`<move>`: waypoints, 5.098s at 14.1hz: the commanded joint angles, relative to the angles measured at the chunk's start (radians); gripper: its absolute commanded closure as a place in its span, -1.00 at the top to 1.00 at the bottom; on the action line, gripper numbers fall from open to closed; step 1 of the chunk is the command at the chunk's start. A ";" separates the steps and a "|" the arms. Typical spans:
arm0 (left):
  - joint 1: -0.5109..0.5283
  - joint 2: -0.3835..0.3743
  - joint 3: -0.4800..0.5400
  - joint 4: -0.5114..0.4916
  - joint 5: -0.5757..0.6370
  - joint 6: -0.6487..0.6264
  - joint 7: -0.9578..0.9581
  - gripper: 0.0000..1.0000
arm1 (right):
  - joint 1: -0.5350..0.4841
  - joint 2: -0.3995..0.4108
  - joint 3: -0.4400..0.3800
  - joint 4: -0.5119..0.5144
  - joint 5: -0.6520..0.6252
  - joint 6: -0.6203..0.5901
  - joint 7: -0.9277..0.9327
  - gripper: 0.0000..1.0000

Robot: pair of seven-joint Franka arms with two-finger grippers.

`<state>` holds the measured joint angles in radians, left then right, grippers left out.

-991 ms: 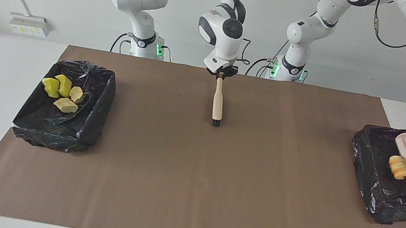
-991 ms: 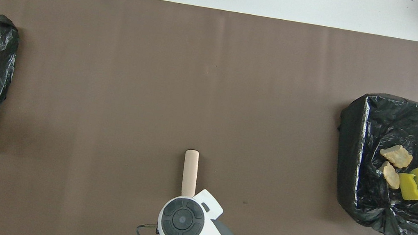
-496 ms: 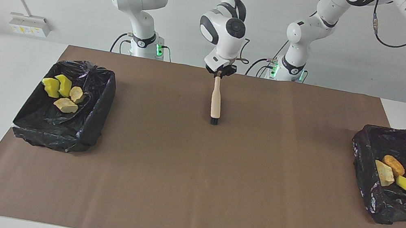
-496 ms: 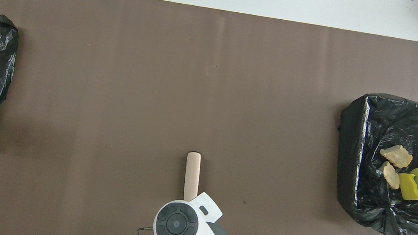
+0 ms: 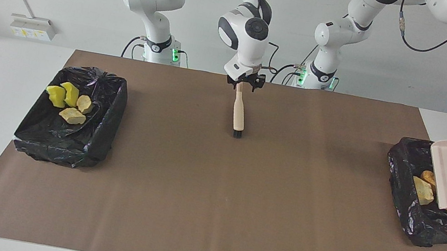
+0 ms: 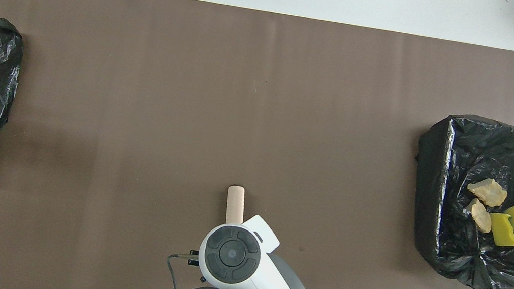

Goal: Sweep and dump trash in bin

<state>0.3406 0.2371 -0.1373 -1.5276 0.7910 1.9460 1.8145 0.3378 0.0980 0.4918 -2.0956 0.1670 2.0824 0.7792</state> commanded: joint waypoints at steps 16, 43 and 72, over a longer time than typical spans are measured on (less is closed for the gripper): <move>-0.561 0.010 0.008 -0.194 -0.653 -0.136 -1.600 -1.00 | -0.393 -0.058 -0.129 0.317 -0.244 -0.246 -0.348 1.00; -0.754 -0.051 0.022 -0.208 -0.748 -0.073 -2.391 1.00 | -0.332 -0.195 -0.572 0.497 -0.186 -0.576 -0.719 1.00; -0.390 -0.334 0.088 -0.003 -0.806 -0.507 -1.762 1.00 | -0.332 -0.193 -0.556 0.499 -0.184 -0.581 -0.716 1.00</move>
<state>-0.0617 -0.0285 -0.0462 -1.4291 0.0062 1.3591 0.0450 0.0119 -0.0782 -0.0672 -1.5741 -0.0122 1.4827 0.0836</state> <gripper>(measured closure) 0.000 0.000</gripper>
